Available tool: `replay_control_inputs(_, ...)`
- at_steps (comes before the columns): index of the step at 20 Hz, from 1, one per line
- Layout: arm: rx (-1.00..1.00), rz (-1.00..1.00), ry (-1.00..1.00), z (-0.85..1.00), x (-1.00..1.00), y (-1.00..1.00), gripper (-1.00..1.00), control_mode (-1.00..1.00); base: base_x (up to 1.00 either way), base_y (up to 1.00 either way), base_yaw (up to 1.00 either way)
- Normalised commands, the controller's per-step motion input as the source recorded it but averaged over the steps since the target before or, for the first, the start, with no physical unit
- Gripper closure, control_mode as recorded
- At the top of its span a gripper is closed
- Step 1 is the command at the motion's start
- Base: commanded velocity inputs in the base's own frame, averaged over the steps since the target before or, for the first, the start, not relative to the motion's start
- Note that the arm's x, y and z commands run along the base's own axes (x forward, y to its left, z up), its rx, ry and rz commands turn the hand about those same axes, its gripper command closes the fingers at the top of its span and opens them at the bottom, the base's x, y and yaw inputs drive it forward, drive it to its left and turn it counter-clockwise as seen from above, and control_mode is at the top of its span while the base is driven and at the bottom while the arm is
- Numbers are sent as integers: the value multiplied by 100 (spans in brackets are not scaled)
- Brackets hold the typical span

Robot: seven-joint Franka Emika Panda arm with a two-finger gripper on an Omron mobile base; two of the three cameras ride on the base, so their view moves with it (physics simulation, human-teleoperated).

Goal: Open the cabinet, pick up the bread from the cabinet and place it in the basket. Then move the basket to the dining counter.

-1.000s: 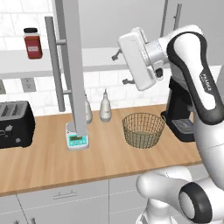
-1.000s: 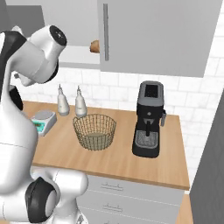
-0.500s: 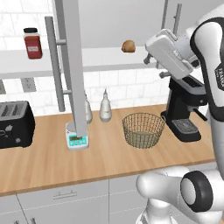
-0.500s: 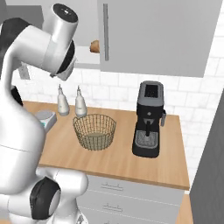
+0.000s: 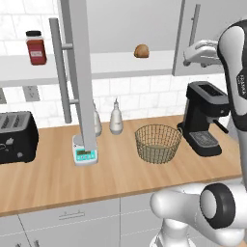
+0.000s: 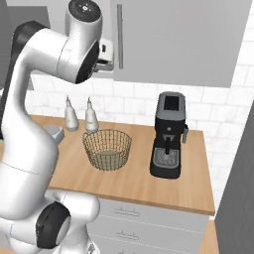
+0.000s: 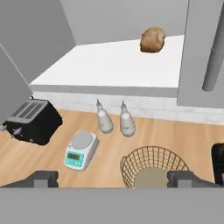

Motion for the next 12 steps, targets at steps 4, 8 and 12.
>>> replay_control_inputs(4, -3, 0, -26, 18, 83, -14, -100, -100, 0, 0, 0)
replay_control_inputs(8, -8, -2, -4, 26, 61, -47, -100, -100, 0, 0, 0)
replay_control_inputs(12, -5, -6, 0, 12, 42, -66, -100, -100, 0, 0, 0)
